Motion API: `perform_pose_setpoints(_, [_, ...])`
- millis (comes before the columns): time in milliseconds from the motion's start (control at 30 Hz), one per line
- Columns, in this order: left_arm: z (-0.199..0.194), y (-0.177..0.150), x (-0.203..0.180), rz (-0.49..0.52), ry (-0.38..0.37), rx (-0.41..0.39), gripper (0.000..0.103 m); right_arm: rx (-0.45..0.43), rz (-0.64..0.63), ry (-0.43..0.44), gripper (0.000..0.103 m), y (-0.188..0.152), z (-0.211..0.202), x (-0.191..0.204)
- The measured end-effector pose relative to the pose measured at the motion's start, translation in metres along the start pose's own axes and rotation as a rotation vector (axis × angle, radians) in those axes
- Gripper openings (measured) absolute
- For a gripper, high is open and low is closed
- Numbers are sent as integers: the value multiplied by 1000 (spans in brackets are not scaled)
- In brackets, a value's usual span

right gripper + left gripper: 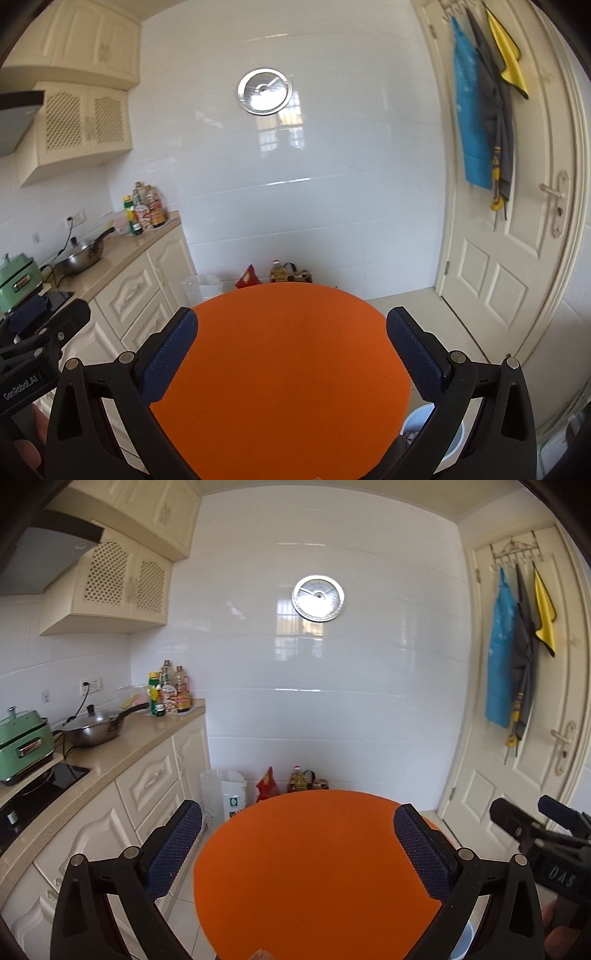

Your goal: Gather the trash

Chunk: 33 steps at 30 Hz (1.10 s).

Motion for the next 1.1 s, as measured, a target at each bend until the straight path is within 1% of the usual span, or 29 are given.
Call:
perform_pose_setpoints(33, [-4,-5,-7,-3,-3,-2,102,3,-15,-1,103,-2,-1,5])
perform_pose_setpoints(67, [-15,-9,-5,-6,0,-15,102,8,-26,2,103,-5,-1,10])
perform_pose_setpoints(100, [-17,-9,-12,-2,7,-32,102,14,-29,11,103,-7,-1,14])
perform_pose_setpoints(167, [-17,-13,-24,13,39,-53,102,21,-36,7,103,-10,-1,20])
perform_pose_setpoints(233, [-14,-22,-40,30,61,-54,102,21,-41,1,103,-12,-1,17])
perform_pose_setpoints(300, [-13,-30,-54,38,53,-44,102,23,-38,-1,103,-14,-4,20])
perform_pose_setpoints(400, [-8,-29,-65,28,20,-22,102,19,-42,-16,103,-14,-7,21])
perform_pose_setpoints(467, [-8,-28,-66,12,1,-11,102,20,-38,-19,103,-15,-8,21])
perform_pose_setpoints(600, [-10,-9,-51,0,9,-12,102,20,-42,-20,103,-17,-10,22])
perform_pose_setpoints(700, [-8,0,-51,-14,-9,-6,102,17,-45,-22,103,-17,-12,23])
perform_pose_setpoints(1100, [-2,-6,-52,-15,27,4,102,14,-56,-33,103,-19,-15,23])
Point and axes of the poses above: each gripper's, at about its wrist camera, not at the fingertips, and z roughly the way its jaws point, x to its left, y to its top, the point moved 9 cm from there along z, roughly the way its jaws point, and after that the axes turned 5 degrees about x, right-handed, at the moved point
